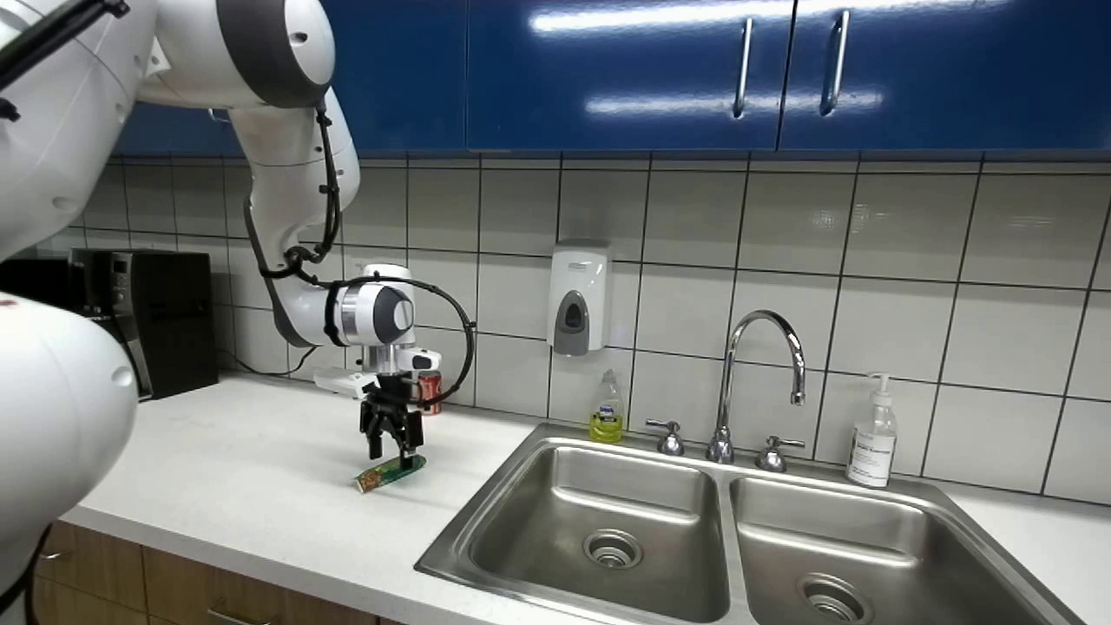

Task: Put the chocolate bar inside the sink

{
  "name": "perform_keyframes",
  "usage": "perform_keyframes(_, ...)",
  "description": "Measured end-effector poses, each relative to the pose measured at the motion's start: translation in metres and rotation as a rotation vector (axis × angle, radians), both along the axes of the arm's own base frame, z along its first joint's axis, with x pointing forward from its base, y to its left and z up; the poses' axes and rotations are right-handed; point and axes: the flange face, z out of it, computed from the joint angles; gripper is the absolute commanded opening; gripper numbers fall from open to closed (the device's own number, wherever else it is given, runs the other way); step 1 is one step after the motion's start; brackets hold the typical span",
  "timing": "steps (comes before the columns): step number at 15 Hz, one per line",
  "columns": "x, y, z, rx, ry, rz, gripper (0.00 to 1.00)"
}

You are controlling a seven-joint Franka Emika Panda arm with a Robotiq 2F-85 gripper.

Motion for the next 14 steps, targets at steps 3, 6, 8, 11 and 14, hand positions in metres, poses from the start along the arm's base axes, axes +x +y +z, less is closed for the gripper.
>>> perform_keyframes(3, 0.008, 0.003, -0.004, 0.0, -0.005, 0.0, 1.0)
perform_keyframes(6, 0.016, 0.005, -0.007, 0.0, -0.013, 0.001, 1.0)
perform_keyframes(8, 0.02, 0.007, -0.01, 0.0, -0.016, 0.002, 1.0)
perform_keyframes(11, 0.023, 0.01, -0.015, -0.001, -0.015, 0.005, 1.0)
perform_keyframes(14, 0.026, 0.012, -0.02, -0.004, -0.014, 0.008, 1.0)
